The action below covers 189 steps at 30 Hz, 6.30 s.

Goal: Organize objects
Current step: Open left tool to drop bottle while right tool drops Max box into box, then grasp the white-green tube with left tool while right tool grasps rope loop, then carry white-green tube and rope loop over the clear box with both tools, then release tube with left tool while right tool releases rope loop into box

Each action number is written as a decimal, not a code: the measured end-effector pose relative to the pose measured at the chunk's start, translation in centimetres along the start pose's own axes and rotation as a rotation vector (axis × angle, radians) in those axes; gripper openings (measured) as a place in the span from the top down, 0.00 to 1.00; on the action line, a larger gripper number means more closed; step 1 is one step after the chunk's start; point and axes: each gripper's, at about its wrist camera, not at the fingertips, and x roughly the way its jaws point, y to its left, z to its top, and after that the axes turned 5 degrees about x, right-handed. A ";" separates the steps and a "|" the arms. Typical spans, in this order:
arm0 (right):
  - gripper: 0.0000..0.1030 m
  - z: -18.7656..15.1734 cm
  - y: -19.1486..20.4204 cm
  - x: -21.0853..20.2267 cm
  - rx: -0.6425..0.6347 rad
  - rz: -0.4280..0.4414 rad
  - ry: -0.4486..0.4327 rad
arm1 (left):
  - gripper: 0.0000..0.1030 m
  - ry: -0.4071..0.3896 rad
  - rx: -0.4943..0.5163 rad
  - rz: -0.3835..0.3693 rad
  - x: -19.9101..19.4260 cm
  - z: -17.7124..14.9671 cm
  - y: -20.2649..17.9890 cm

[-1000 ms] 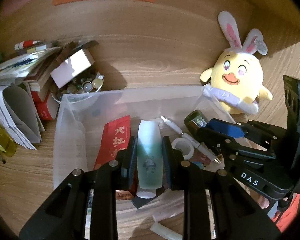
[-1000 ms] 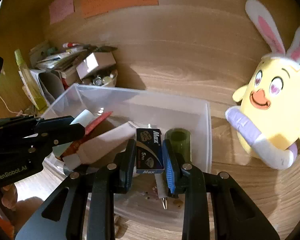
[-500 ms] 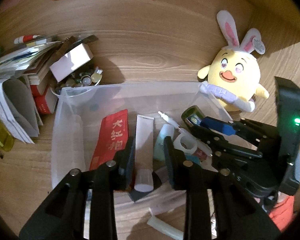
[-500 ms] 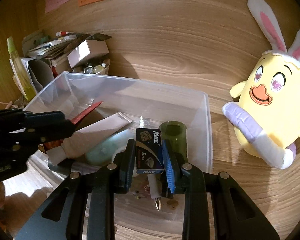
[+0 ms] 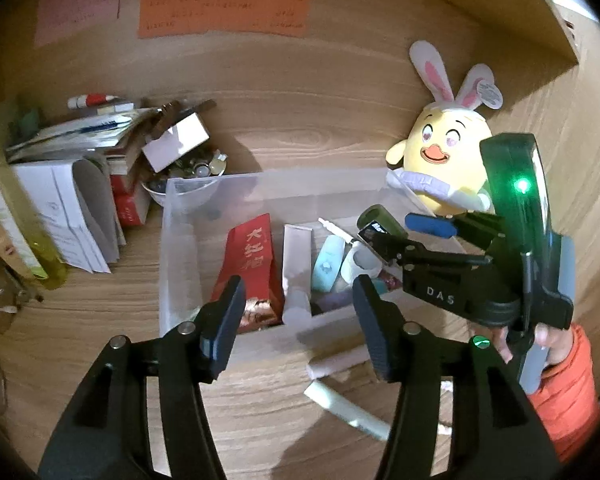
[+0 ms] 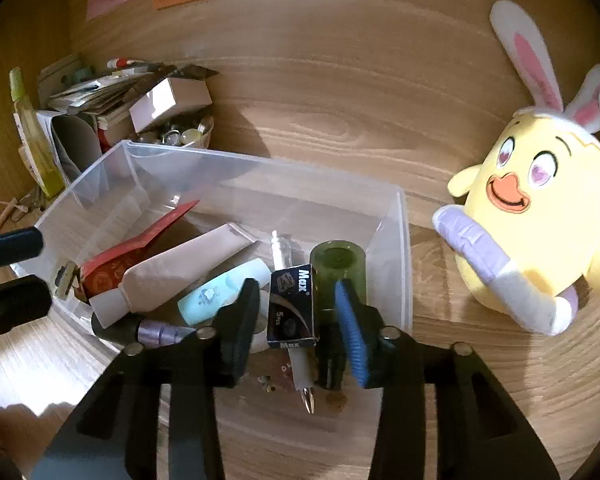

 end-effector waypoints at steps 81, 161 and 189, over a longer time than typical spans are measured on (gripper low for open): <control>0.91 -11.0 1.5 -9.2 0.021 0.172 -0.013 | 0.86 0.087 0.057 0.007 -2.2 -8.0 -2.3; 0.91 0.5 2.7 1.4 -0.010 0.015 -0.021 | 0.79 0.034 -0.023 0.009 1.2 0.4 2.0; 0.41 -3.0 1.2 -6.1 -0.028 0.008 -0.089 | 0.46 -0.014 -0.002 0.000 -3.5 -4.0 -0.8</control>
